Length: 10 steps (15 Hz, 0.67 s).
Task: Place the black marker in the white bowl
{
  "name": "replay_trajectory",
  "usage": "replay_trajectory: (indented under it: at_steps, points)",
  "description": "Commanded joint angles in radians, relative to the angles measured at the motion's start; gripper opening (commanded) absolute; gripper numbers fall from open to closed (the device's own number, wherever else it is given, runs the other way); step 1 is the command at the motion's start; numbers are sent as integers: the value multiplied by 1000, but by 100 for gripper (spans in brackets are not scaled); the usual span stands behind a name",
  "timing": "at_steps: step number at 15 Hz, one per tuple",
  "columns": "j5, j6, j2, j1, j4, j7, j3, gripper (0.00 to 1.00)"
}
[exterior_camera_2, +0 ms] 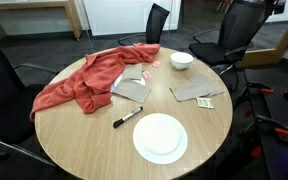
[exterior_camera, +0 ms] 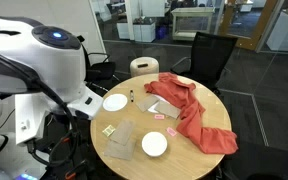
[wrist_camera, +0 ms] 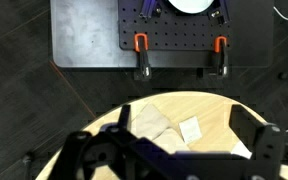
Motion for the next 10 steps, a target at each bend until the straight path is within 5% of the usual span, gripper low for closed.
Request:
replay_trajectory:
  at_steps: [1,10]
  points:
    - [10,-1,6,-25,1,-11,23,100]
    - [11,42,38,9,19,3,70,100]
